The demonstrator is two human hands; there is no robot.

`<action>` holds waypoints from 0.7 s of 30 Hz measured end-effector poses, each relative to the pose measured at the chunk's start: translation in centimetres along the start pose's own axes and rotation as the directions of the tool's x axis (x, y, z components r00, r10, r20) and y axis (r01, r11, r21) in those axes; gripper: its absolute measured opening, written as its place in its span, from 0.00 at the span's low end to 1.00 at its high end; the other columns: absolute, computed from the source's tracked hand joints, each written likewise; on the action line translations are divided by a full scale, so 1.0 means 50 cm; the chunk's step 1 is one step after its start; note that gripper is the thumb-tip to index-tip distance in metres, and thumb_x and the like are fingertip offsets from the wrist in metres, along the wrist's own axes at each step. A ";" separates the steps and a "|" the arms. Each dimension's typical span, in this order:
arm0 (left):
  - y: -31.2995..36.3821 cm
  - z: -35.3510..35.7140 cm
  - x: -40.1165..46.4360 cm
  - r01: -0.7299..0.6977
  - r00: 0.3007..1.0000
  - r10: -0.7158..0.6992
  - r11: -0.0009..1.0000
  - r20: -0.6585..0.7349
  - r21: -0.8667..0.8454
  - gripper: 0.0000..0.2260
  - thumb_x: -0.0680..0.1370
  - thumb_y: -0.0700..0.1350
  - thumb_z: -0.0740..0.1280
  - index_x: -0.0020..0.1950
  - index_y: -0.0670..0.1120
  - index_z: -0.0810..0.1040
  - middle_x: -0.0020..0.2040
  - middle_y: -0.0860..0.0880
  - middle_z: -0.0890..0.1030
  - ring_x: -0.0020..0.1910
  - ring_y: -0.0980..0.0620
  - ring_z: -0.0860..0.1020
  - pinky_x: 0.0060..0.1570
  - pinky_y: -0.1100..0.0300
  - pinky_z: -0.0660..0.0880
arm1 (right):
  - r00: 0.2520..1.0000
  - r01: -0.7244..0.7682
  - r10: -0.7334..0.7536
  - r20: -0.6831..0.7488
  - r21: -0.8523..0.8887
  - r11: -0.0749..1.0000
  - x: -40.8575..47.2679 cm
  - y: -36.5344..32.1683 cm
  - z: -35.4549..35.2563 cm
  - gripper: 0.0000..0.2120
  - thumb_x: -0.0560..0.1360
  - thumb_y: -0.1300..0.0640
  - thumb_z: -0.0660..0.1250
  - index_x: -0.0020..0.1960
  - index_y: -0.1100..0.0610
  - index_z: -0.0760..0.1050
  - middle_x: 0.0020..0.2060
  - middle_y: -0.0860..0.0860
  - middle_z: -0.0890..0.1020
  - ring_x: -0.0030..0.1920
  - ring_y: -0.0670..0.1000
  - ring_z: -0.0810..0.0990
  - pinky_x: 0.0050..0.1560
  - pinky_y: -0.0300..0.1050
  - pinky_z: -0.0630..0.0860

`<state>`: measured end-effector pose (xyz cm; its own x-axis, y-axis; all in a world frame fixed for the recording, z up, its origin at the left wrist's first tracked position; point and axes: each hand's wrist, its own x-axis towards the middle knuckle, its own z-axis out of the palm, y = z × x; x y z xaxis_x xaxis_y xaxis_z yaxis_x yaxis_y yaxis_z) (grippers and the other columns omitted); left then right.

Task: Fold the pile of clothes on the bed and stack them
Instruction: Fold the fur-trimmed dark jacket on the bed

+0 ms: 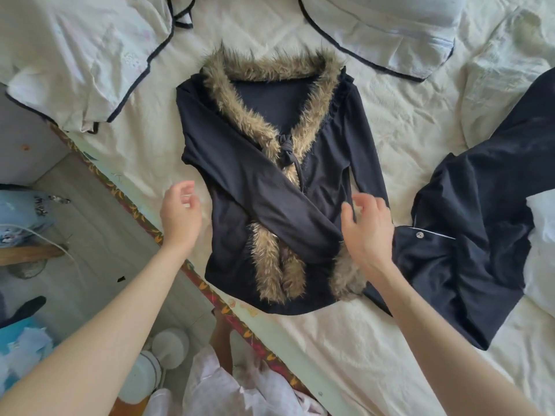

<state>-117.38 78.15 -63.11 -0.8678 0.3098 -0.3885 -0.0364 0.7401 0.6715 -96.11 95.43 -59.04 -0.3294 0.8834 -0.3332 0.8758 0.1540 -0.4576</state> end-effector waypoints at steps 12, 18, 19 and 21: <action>0.031 -0.017 0.173 0.212 0.975 -0.169 0.895 0.141 -0.393 0.11 0.80 0.44 0.63 0.61 0.43 0.76 0.56 0.47 0.79 0.57 0.48 0.78 0.59 0.54 0.74 | 0.795 0.489 -0.517 0.317 0.168 0.856 0.218 -0.410 0.194 0.14 0.81 0.57 0.58 0.63 0.60 0.74 0.55 0.55 0.81 0.57 0.54 0.77 0.48 0.34 0.67; 0.005 -0.011 0.189 0.177 0.980 -0.124 0.903 0.156 -0.392 0.04 0.77 0.45 0.68 0.51 0.48 0.76 0.44 0.57 0.78 0.43 0.64 0.76 0.42 0.77 0.71 | 0.823 0.444 -0.378 0.424 -0.066 0.894 0.283 -0.505 0.290 0.18 0.79 0.50 0.62 0.62 0.61 0.73 0.55 0.56 0.79 0.55 0.57 0.77 0.52 0.48 0.74; -0.001 -0.013 0.189 0.181 0.981 -0.136 0.903 0.139 -0.389 0.03 0.77 0.45 0.67 0.50 0.47 0.76 0.44 0.57 0.78 0.43 0.63 0.76 0.40 0.78 0.70 | 0.848 0.393 -0.331 0.413 -0.071 0.917 0.294 -0.513 0.300 0.15 0.78 0.52 0.62 0.58 0.62 0.75 0.50 0.56 0.80 0.51 0.57 0.78 0.48 0.46 0.74; -0.010 -0.019 0.189 0.194 0.981 -0.167 0.889 0.101 -0.415 0.03 0.78 0.47 0.66 0.46 0.49 0.77 0.44 0.56 0.79 0.44 0.61 0.77 0.38 0.78 0.70 | 0.887 0.254 -0.252 0.387 0.048 0.966 0.315 -0.527 0.306 0.09 0.77 0.57 0.63 0.47 0.63 0.76 0.38 0.52 0.77 0.42 0.54 0.76 0.40 0.43 0.72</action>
<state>-126.02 80.15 -66.52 -0.7952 0.2407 -0.5565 -0.4062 0.4699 0.7837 -129.79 98.50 -64.84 -0.6495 0.5738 -0.4990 0.7456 0.3517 -0.5660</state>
